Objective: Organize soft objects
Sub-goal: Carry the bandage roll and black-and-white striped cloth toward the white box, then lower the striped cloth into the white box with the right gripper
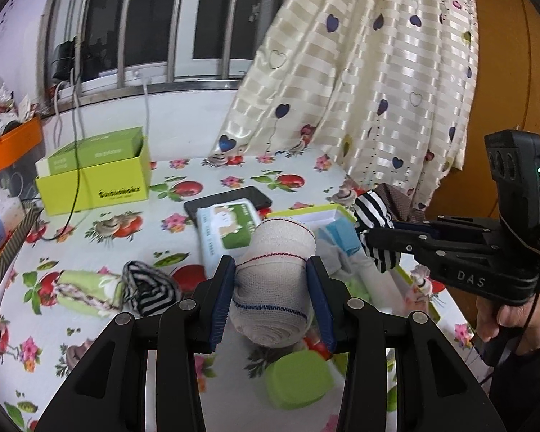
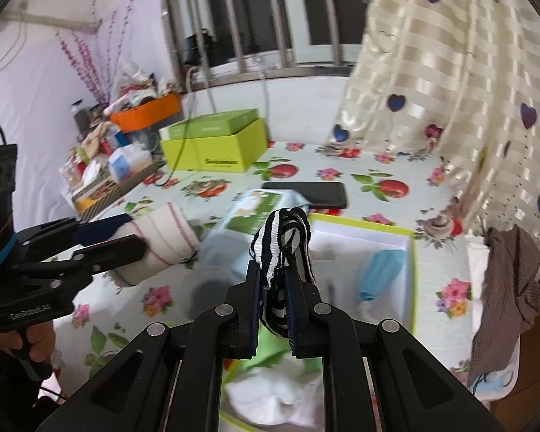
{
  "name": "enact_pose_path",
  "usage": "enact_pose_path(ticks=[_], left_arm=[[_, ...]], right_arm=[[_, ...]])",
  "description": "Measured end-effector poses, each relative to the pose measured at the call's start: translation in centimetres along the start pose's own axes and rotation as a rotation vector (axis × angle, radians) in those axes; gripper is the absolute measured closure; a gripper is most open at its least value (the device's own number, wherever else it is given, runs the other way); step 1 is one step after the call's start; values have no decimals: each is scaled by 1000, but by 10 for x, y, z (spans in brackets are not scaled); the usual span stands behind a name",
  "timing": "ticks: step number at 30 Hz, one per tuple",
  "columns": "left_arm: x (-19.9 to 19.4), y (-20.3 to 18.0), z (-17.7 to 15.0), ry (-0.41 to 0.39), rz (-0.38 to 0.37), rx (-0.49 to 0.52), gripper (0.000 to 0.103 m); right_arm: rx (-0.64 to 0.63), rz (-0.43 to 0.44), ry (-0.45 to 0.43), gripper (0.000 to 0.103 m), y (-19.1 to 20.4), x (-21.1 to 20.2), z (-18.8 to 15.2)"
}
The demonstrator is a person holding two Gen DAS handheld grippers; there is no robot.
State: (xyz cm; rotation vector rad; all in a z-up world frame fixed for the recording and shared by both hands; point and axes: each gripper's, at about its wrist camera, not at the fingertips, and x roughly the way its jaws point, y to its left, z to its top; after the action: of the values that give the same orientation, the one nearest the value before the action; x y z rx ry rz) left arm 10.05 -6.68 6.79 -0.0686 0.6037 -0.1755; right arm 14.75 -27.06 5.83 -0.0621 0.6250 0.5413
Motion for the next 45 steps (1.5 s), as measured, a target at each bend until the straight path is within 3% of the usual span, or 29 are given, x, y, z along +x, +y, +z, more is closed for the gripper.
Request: enact_pose_path(ticks=[13,27,32,37,45], left_arm=[[27,-25,11,26,-40,33,61],[50,-39,7,74,-55,48,61],[59,-45,5,98,-63,52,61],[66,-52,4,117,-69,59,61],[73,-60,1,137,-75,64,61]], right_arm=[[114,-65,66,91,-62,23,-19],[135,-44,188,90,-74,63,-45],[139,-24,180,85,-75,63,-46],[143,0,154,73,-76,61,-47],[168,11,60,70,-80,42,-44]])
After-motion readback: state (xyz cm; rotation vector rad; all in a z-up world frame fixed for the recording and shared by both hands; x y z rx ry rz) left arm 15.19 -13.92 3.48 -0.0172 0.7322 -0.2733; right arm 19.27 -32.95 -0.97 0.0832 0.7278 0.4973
